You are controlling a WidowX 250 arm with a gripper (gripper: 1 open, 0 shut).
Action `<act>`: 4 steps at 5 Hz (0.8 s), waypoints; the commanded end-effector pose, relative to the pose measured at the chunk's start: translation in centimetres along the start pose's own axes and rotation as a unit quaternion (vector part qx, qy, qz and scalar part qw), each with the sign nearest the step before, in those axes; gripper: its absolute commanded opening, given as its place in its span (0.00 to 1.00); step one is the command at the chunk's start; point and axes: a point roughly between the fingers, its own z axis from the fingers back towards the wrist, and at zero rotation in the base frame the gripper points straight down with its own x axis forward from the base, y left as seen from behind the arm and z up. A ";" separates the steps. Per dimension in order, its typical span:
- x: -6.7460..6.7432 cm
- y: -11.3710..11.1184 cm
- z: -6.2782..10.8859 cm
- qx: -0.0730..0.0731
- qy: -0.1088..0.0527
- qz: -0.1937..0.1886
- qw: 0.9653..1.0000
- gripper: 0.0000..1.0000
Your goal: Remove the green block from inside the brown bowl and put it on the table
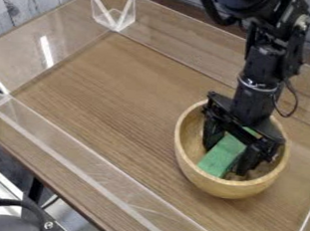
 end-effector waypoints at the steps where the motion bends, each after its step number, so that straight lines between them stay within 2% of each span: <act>1: 0.3 -0.3 1.2 0.004 -0.023 -0.005 1.000 1.00; 4: -0.2 -0.4 2.4 0.008 -0.041 -0.009 0.999 1.00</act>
